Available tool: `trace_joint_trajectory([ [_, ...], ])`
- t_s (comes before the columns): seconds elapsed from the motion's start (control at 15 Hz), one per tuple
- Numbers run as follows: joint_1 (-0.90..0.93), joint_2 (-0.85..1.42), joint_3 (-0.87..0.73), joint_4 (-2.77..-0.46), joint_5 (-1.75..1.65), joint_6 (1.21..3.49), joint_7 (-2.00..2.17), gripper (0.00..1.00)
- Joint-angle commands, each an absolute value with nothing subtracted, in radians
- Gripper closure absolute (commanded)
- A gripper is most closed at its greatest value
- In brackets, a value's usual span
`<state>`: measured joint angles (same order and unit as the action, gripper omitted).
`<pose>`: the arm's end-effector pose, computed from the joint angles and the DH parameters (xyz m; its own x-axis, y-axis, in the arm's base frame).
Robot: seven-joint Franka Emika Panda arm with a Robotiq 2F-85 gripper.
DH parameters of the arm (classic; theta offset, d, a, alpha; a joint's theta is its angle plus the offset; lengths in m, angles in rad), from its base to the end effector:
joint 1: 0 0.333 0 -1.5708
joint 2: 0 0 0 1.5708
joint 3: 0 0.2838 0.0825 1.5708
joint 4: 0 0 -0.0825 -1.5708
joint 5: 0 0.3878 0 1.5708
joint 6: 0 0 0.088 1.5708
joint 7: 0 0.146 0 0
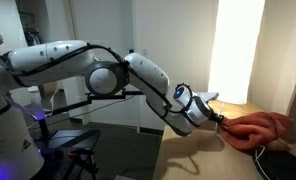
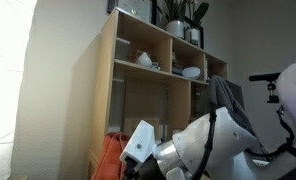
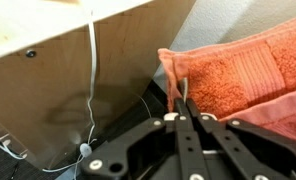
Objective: Move the tennis rack slightly to the right. Pick up the orange towel from the top compartment and put it on the table.
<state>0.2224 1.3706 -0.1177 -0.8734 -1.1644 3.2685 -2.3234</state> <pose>0.7514 0.2204 0.0722 -0.4227 -0.5165 -0.7447 -0.4581 0.8308 -0.3161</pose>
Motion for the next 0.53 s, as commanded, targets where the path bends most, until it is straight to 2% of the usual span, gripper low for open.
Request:
trace_joint_trajectory([
  [0.0, 0.308, 1.430, -0.303, -0.741, -1.177, 3.351, -2.164, 0.99],
  [0.4, 0.366, 1.528, -0.499, -0.572, -1.136, 3.381, -2.002, 0.99],
  [0.47, 0.387, 1.464, -0.507, -0.634, -1.168, 3.382, -1.986, 0.99],
])
